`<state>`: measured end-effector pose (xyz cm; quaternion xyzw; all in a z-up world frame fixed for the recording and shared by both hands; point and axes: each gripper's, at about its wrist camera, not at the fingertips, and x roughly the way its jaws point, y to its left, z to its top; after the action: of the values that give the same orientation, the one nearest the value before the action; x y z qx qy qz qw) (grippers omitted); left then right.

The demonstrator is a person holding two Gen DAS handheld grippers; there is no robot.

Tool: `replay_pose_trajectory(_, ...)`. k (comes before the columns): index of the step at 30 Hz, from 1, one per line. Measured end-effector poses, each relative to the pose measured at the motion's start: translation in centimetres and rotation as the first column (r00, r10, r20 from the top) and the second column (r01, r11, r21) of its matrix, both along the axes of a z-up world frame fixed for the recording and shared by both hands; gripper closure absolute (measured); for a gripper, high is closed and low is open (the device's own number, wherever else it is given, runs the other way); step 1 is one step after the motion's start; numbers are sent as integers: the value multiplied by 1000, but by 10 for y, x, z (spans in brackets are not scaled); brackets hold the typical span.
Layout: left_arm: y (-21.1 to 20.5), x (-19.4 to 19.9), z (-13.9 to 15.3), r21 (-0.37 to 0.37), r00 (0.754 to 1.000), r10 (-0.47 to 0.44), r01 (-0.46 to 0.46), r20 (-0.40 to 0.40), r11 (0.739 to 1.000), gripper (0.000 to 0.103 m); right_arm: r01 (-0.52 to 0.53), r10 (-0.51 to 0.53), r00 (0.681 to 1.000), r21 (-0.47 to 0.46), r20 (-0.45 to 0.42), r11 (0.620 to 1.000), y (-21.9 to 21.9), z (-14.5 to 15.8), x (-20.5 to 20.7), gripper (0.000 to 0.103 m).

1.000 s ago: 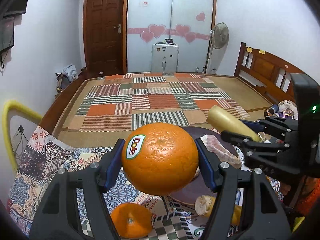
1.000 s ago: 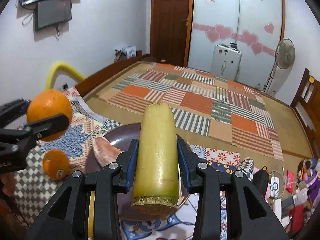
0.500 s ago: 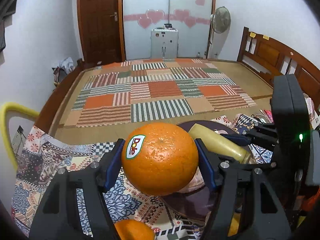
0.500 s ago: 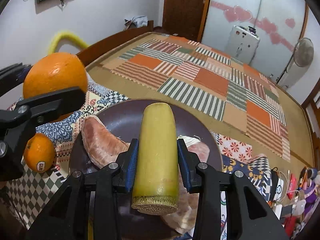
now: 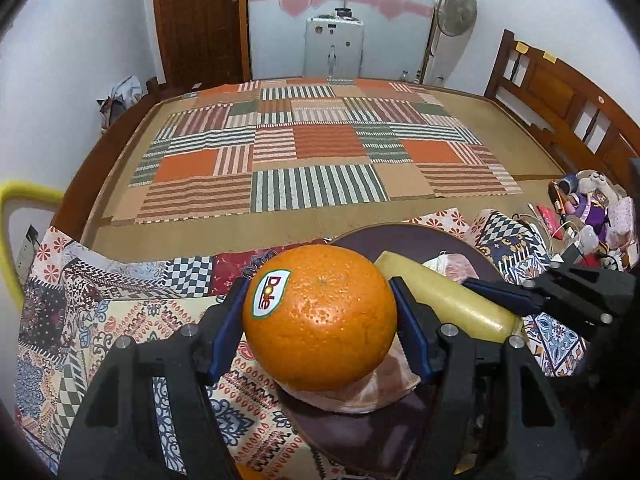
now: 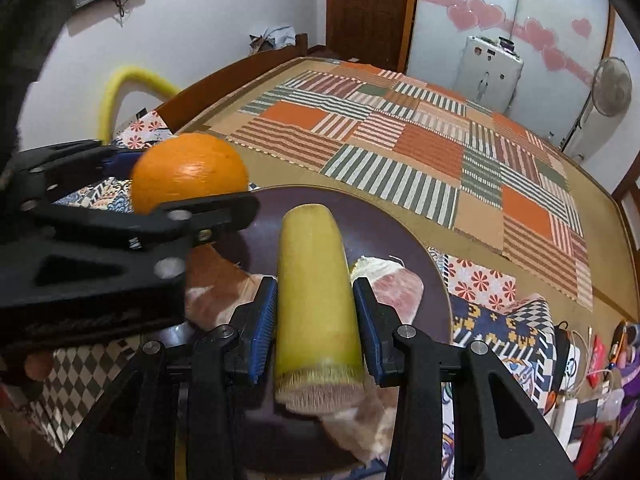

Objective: Organize fruits
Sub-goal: 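Lower the orange onto the plate with the left tool while the right tool lowers the gourd beside it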

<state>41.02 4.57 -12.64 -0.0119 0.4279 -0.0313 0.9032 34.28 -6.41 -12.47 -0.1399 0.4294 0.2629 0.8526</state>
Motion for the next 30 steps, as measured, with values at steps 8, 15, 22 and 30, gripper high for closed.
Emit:
replay_pose_trajectory(8,-11,5,-12,32,1000,-6,7,-20,999,35,2,-3,997,15,73,1000,-22,14,-20,62)
replay_pose_trajectory(15,-10,6,-14,20,1000,-1,1,-26,1000,34,18,-22,992,33,125,999,-37,21,-31,62)
replay_pose_trajectory(22,-9,10,-14,15,999,-3,3,-49,1000,34,44,-51,988,52,146,998,-52,24,-31,62)
replay_pose_trajectory(30,-14,-14,-4,50,999,-41,41,3,998,33,61,-71,983,66,170,996,-62,26,-35,62)
